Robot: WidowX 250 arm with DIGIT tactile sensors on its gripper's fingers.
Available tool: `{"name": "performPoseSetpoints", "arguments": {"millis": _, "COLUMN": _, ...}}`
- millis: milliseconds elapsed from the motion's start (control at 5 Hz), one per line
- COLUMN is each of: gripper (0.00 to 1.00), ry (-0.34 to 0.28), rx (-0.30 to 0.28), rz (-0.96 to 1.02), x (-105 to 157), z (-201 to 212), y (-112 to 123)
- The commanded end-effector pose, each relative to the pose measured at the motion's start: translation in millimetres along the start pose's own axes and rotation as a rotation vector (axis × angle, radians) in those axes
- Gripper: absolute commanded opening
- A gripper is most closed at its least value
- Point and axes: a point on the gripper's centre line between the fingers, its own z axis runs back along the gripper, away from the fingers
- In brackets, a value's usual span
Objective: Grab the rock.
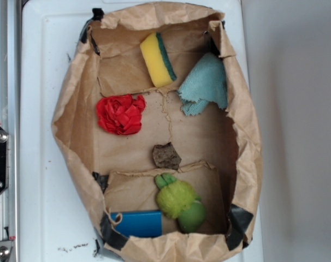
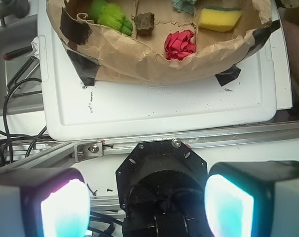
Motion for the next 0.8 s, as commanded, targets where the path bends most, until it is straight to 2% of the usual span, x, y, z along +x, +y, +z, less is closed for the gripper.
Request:
{"name": "performPoseSetpoints", "arguments": {"millis": 0, "gripper": 1.00, "ry": 0.000, "rx": 0.000, "rz": 0.000, "x": 0, "z": 0, "y": 0}}
{"name": "performPoseSetpoints", "arguments": {"millis": 200, "gripper": 1.00, "ry": -0.064, "rx": -0.045, "rz": 0.027, "x": 42, "z": 5, "y": -11}}
{"name": "performPoseSetpoints", "arguments": {"millis": 400, "gripper": 1.00, "ry": -0.076, "rx": -0.036, "rz": 0.065, "x": 78, "z": -8, "y": -10}}
{"name": "performPoseSetpoints", "arguments": {"millis": 600, "gripper": 1.00, "ry": -0.103, "rx": -0.004, "rz": 0.081, "x": 105, "z": -29, "y": 1}}
